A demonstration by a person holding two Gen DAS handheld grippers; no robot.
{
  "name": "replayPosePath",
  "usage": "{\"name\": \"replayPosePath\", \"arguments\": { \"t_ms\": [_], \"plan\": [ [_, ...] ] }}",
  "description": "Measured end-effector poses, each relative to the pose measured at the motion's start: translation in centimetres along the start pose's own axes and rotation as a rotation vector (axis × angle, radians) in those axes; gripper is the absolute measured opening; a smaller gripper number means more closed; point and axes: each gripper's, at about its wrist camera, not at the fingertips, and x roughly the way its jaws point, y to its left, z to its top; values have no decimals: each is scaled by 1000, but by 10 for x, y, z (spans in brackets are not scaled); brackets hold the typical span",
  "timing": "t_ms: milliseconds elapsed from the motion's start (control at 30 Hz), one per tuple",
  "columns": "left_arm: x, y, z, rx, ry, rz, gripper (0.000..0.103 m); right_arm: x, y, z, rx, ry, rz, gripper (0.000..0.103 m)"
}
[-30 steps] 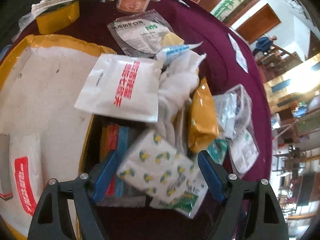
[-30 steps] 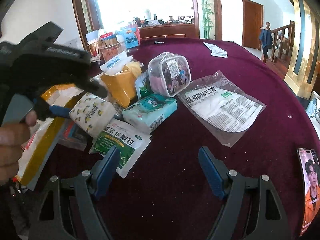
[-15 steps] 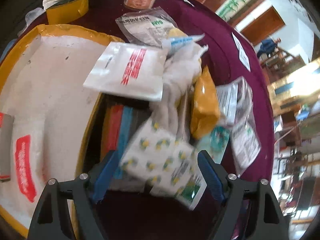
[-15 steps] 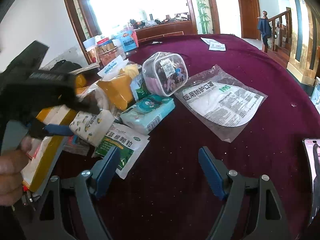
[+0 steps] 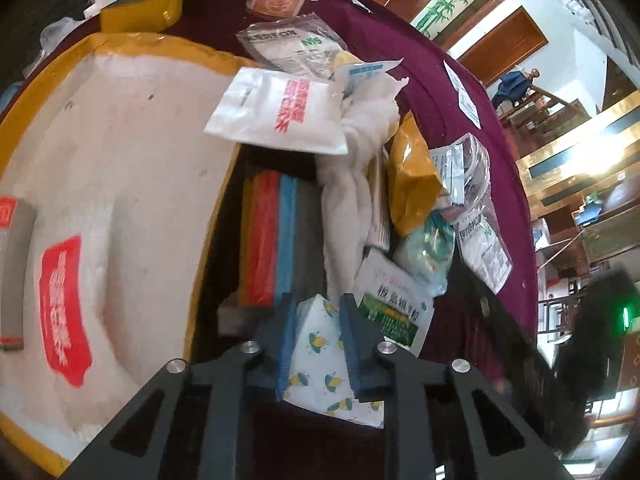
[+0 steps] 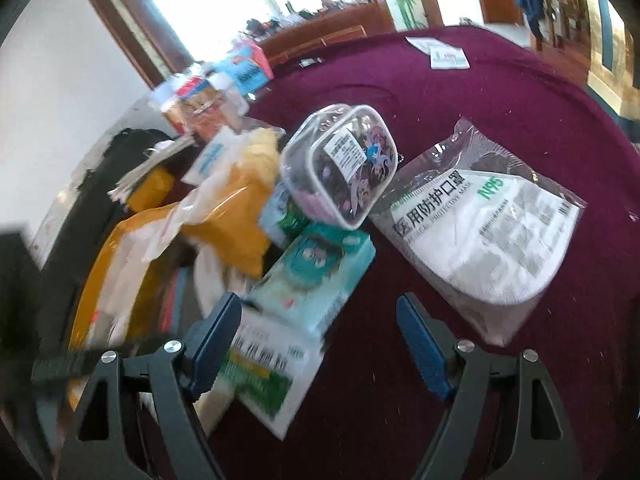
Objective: Organize soft objects
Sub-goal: 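Grasp the blue cartoon tissue pack with the right tool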
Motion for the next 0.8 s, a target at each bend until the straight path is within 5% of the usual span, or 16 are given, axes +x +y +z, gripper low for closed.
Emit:
{"name": "replayPosePath", "arguments": {
  "t_ms": [167,233,333,367,400,467,600,800],
  "plan": [
    [11,8,-3,-13,41,-42,12,40,14,18,2,82,-59,80],
    [10,8,-5,-10,36,-44,12,46,24,17,-55,60,-147,77],
    [2,1,-11,46,24,-69,30,50,35,12,-130,41,-228,64],
    [-1,-2,-12,69,13,-75,46,49,36,11,-150,33,-253,56],
    [-6,-5,-15,94,-11,-59,62,47,33,10,-154,34,-244,53],
    [-14,-9,-22,129,-76,-34,69,40,24,9,-141,45,-193,48],
    [-13,-23,-35,242,-60,8,70,18,0,7,-114,49,-57,44],
    [2,-45,-50,384,-44,89,76,-2,-24,-14,-115,78,-14,44]
  ]
}}
